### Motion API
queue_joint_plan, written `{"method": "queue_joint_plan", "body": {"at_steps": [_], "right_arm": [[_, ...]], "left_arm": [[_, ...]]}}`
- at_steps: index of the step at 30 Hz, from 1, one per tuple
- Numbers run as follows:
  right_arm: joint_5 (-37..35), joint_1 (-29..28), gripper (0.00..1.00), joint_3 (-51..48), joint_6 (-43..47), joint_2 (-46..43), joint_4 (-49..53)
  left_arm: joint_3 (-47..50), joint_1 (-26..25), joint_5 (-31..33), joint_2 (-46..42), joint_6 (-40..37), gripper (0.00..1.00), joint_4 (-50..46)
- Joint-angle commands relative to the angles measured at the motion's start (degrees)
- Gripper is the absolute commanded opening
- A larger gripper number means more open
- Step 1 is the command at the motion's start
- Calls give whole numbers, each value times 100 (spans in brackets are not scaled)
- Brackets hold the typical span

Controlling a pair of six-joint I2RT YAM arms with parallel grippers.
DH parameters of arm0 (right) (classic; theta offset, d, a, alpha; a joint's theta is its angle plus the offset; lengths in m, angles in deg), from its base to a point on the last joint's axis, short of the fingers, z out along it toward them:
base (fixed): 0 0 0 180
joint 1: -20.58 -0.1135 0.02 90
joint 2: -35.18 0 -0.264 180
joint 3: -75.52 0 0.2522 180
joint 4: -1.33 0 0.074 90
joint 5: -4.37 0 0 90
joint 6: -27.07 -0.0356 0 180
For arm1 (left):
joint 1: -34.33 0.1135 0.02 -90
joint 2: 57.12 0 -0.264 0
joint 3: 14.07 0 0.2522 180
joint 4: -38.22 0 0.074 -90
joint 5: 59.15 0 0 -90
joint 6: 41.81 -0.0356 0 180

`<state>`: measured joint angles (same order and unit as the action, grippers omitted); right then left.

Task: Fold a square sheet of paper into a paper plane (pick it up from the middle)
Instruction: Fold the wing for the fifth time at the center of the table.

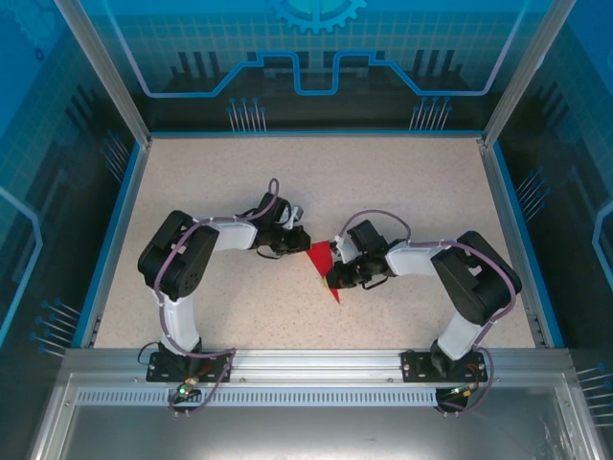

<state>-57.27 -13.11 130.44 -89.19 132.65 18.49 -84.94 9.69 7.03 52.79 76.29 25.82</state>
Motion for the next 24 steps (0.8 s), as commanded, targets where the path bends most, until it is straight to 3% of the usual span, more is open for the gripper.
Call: {"method": "queue_joint_plan", "body": {"at_steps": [1, 9, 15, 24], "right_arm": [[-239, 49, 4, -326, 54, 131, 1244], [-148, 56, 4, -276, -28, 129, 1183], [-112, 62, 4, -261, -48, 116, 1198], [-111, 69, 2, -220, -111, 137, 1197]], "left_arm": [[-179, 335, 618, 168, -126, 14, -116], [-87, 294, 401, -802, 129, 18, -240], [591, -322, 483, -1740, 439, 17, 19], [907, -1315, 648, -1257, 1094, 10, 672]]}}
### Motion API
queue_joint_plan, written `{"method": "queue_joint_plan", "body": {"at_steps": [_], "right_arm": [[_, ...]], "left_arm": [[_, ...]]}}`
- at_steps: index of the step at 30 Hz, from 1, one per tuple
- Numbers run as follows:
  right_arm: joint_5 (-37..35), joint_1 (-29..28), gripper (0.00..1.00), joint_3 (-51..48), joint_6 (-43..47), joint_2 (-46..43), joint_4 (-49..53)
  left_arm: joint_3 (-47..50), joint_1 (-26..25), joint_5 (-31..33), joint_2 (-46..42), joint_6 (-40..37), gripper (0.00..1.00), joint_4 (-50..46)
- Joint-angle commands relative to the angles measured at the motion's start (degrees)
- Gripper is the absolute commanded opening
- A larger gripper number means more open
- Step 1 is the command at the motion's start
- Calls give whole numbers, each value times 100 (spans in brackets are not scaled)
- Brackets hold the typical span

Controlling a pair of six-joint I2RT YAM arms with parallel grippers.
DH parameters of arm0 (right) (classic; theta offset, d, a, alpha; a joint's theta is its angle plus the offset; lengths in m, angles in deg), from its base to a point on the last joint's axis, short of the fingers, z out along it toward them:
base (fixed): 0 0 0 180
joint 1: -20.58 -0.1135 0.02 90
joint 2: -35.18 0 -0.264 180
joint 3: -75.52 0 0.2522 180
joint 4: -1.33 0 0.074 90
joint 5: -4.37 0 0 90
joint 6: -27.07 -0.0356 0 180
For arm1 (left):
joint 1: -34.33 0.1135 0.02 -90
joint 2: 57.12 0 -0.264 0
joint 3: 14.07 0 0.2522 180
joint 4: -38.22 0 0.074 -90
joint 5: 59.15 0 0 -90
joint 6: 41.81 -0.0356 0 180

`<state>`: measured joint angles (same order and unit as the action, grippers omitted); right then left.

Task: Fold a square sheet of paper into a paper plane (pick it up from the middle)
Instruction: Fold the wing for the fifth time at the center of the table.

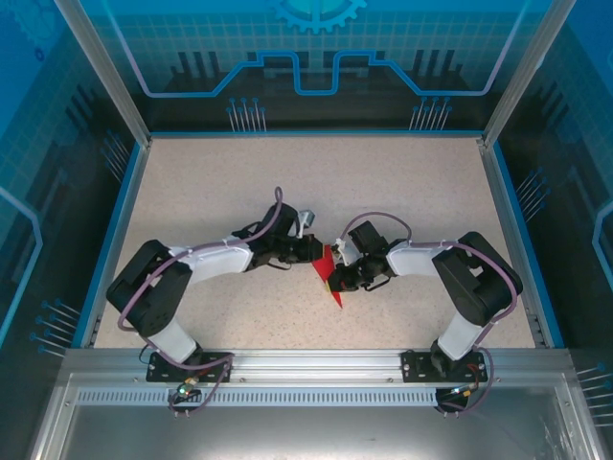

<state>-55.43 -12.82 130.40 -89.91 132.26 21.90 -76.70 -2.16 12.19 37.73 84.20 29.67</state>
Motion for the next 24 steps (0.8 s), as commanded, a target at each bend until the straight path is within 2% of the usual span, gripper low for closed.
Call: {"method": "queue_joint_plan", "body": {"at_steps": [1, 16, 24], "right_arm": [[-304, 37, 2, -212, -49, 180, 857], [-373, 36, 0, -218, -91, 172, 857], [-505, 39, 0, -285, -35, 191, 997]], "left_arm": [[87, -182, 127, 365, 351, 7, 338], [215, -250, 2, 1123, 525, 4, 646], [194, -66, 280, 1255, 178, 5, 572]]}}
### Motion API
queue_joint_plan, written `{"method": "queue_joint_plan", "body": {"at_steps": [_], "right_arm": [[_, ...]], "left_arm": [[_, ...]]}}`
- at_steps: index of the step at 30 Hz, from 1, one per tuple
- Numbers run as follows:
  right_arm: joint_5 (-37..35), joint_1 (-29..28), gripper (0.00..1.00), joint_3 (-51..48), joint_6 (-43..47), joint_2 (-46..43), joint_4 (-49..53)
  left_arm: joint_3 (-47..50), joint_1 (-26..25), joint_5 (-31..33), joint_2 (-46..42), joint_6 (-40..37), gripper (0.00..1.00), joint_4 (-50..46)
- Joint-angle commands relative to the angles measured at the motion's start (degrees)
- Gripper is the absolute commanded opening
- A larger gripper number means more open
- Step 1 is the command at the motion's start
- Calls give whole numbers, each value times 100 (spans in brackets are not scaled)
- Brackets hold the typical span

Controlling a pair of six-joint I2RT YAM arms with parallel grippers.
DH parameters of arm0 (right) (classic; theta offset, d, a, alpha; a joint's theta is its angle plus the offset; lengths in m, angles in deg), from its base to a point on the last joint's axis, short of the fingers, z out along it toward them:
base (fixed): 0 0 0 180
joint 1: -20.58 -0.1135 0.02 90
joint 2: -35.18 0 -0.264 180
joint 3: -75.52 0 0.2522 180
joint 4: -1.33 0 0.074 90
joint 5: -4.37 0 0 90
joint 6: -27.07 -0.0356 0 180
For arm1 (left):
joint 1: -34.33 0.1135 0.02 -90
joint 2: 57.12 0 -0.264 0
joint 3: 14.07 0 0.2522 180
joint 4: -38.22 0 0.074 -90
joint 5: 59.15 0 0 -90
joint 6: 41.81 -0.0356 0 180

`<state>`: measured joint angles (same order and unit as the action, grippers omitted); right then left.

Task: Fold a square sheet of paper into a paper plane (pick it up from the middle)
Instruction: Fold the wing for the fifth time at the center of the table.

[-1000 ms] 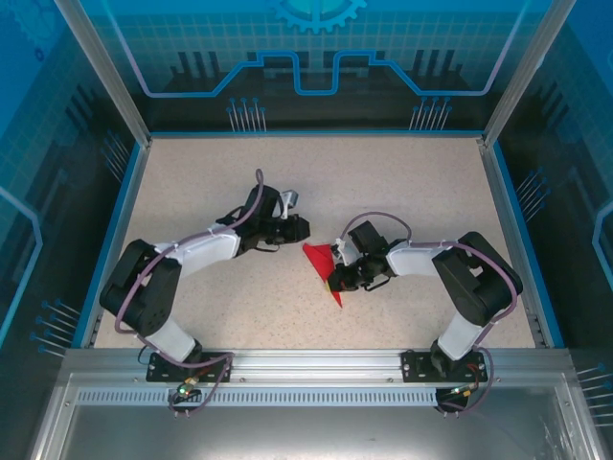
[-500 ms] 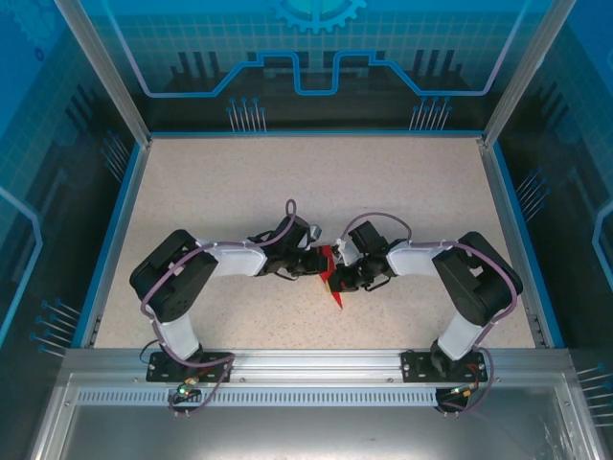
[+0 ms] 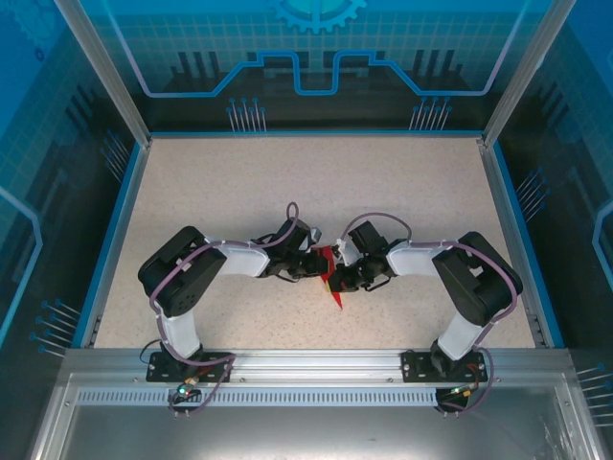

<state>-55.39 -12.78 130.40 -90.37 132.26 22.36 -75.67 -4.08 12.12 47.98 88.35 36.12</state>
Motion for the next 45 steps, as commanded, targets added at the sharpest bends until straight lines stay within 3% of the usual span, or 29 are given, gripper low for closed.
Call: {"method": "queue_joint_plan", "body": {"at_steps": [1, 10, 18, 24, 29, 35, 45], "right_arm": [[-520, 37, 0, -305, 24, 183, 973], [-555, 50, 0, -410, 13, 136, 1046], [-517, 50, 0, -353, -33, 142, 1021], [-511, 49, 0, -334, -44, 55, 1023], [-485, 49, 0, -342, -51, 82, 979], [-471, 49, 0, -334, -51, 105, 952], [-301, 49, 0, -324, -46, -122, 771]], "left_arm": [[90, 203, 289, 228, -298, 5, -68], [-392, 1189, 282, 360, -828, 5, -680], [-1136, 1450, 1274, 275, -978, 5, -1663], [-846, 1325, 1109, -671, -852, 6, -1694], [-231, 919, 484, -1261, -513, 6, -1121], [131, 278, 343, -1024, -127, 5, -477], [20, 159, 336, -179, 28, 1, -240]]}}
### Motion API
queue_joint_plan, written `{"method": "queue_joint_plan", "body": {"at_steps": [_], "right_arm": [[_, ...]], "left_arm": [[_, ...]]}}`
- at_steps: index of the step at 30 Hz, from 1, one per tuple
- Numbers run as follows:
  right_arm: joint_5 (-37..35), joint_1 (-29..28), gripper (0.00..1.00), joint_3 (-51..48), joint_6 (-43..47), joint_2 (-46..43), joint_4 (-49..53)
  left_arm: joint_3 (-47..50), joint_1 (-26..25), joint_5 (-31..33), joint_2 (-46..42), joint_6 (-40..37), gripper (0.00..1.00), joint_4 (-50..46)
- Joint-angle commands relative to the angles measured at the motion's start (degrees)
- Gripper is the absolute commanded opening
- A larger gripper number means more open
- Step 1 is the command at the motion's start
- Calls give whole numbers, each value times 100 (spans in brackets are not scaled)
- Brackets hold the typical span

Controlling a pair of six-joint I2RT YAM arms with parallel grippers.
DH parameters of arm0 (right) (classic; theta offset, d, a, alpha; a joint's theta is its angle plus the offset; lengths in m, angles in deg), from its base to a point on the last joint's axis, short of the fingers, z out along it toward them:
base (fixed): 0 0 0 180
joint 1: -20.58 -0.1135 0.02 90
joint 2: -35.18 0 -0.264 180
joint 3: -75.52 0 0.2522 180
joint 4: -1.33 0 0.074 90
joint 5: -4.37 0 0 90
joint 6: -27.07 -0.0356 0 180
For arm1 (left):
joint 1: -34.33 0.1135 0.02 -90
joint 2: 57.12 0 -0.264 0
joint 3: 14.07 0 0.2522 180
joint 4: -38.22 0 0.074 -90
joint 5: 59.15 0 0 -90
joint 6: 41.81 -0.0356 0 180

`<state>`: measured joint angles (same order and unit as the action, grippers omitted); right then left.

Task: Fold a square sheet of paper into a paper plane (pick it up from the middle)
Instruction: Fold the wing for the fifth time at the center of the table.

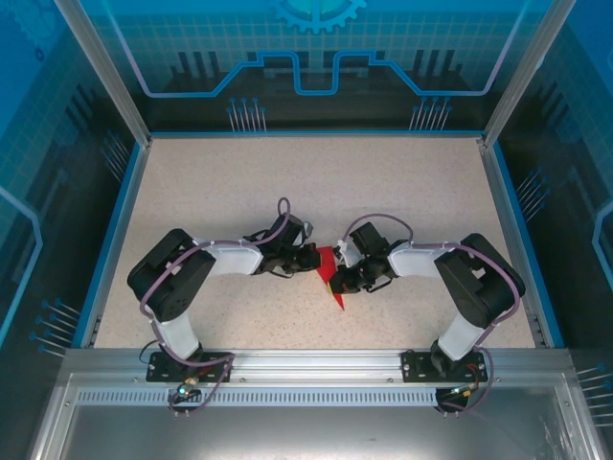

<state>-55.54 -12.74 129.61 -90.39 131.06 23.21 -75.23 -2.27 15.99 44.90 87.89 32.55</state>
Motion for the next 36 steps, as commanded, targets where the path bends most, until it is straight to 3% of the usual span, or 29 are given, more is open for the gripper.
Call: {"method": "queue_joint_plan", "body": {"at_steps": [1, 7, 18, 36], "right_arm": [[-269, 45, 0, -230, -53, -74, 648], [-248, -23, 0, 117, 7, -260, 663], [-485, -201, 0, 956, -53, 651, 480], [-503, -137, 0, 540, -227, -9, -232]], "left_arm": [[-25, -21, -30, 175, 66, 1, 80], [-6, -22, 44, 318, 38, 0, -30], [-125, -24, 228, 517, -75, 0, -392], [-428, -21, 444, 599, -434, 0, -885]]}}
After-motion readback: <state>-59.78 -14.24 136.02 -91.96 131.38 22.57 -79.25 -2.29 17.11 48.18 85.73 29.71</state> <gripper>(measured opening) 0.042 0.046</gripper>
